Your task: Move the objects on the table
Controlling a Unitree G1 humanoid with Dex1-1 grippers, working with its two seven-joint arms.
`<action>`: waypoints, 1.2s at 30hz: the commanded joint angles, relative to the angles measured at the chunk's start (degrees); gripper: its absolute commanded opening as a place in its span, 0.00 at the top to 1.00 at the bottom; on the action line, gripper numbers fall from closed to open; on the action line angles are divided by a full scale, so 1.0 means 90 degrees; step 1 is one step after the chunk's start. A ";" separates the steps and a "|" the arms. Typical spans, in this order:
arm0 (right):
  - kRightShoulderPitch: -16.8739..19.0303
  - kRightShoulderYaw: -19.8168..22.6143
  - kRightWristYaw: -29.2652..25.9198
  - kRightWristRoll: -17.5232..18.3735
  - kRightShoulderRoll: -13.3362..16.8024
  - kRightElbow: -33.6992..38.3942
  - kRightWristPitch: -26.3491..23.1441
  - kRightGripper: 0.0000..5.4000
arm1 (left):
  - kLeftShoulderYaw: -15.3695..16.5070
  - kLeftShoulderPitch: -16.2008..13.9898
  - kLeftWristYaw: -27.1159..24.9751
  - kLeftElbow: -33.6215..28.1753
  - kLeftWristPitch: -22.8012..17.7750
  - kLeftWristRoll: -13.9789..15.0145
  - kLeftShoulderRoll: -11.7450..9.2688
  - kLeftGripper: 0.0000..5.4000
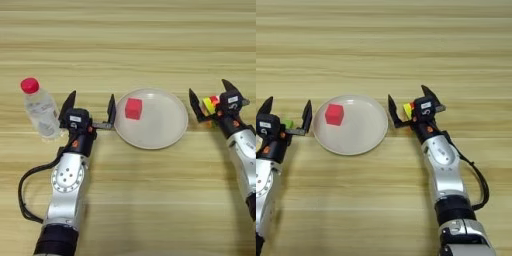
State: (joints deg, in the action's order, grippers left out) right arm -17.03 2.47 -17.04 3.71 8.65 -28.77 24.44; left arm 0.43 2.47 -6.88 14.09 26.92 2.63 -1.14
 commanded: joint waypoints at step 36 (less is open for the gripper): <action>-0.0288 -0.2000 -0.1089 -0.1180 -0.0135 -0.0261 -0.1964 0.01 | -0.0241 -0.0081 0.0209 -0.0229 -0.0070 -0.0146 0.0161 0.00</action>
State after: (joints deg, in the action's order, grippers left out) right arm -21.47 -15.22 -25.28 -6.85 6.30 -31.11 10.07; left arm -1.39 2.09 -5.33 12.73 26.87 2.39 0.26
